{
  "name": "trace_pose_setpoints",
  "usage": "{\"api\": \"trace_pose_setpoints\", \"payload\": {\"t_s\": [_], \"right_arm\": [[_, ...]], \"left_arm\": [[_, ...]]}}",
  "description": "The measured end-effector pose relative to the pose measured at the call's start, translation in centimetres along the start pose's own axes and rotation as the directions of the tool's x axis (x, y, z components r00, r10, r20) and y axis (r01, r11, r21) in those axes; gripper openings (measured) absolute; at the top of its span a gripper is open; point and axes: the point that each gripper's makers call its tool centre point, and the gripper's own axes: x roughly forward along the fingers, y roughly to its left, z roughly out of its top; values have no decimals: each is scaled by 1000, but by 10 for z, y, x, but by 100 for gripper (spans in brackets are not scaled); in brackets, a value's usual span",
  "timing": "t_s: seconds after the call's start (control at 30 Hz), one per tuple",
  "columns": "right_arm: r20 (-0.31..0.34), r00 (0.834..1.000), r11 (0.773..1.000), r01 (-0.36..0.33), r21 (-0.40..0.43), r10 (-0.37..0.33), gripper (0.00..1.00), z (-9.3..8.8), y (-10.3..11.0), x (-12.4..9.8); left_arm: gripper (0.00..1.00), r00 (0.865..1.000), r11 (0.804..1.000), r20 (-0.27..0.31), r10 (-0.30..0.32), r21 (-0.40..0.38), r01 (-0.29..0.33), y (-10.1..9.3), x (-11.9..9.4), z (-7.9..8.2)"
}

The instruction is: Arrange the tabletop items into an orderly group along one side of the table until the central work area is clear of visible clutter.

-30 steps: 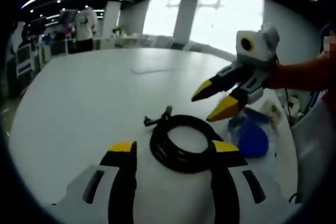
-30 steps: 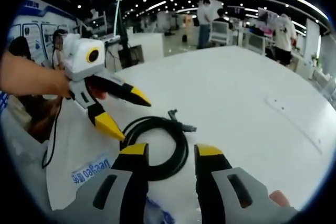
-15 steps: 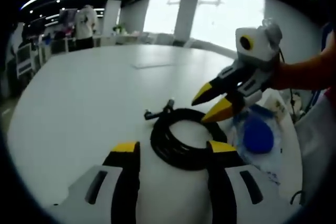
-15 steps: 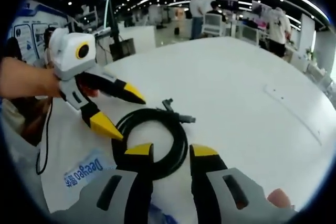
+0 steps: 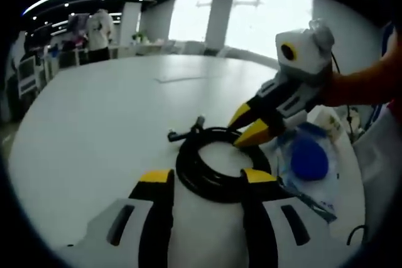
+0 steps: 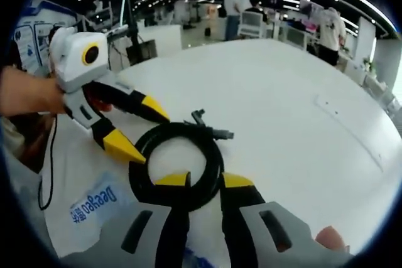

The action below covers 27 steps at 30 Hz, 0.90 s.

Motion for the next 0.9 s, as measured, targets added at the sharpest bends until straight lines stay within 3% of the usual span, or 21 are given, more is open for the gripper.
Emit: {"api": "trace_pose_setpoints", "payload": {"t_s": [0.2, 0.5, 0.9], "right_arm": [[2, 1000, 1000, 7, -9, -7, 15, 0, 1, 0], [13, 1000, 1000, 23, -3, -23, 8, 2, -3, 0], [24, 999, 1000, 24, 20, -25, 4, 4, -3, -2]], "left_arm": [[36, 1000, 1000, 1, 7, 8, -7, 1, 1, 0], [19, 998, 999, 32, 44, -5, -44, 8, -1, 3], [6, 996, 995, 19, 89, -41, -89, 15, -4, 5]]}}
